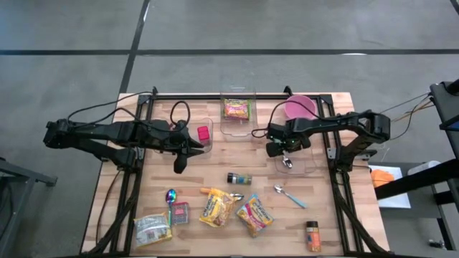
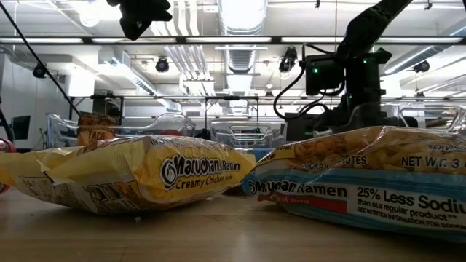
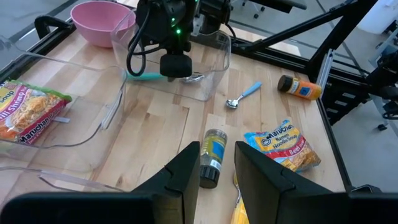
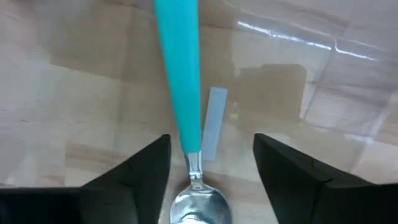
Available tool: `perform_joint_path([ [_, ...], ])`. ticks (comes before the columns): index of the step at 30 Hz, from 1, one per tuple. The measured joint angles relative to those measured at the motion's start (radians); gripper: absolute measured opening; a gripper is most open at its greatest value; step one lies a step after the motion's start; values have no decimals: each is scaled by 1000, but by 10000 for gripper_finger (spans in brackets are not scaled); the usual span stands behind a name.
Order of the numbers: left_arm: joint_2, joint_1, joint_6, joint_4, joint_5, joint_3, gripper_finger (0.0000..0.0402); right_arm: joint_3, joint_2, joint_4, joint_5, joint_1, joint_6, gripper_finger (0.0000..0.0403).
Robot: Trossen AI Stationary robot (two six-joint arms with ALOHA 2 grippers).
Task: Pick & Place Food Item
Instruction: Put the blue spoon into the right transparent bin
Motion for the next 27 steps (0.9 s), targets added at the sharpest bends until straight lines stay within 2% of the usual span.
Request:
perform_joint_path([
  [5, 0, 0, 0, -2, 0, 0, 108, 0, -59, -6, 5, 2, 8, 254],
  [10, 0, 0, 0, -3, 0, 0, 108, 0, -164, -15, 23, 20, 10, 257],
  [15, 0, 0, 0, -3, 0, 0, 108, 0, -290, -22, 30, 84, -46, 257],
  [18, 0, 0, -1, -2, 0, 0, 108, 0, -370, -23, 33, 152, -47, 257],
  [22, 0, 0, -41, 3, 0, 0, 108, 0, -452, -26, 91, 274, -63, 257],
  [27, 35, 2, -106, 35, 42, 0, 108, 6, -488, -48, 96, 439, -72, 257],
])
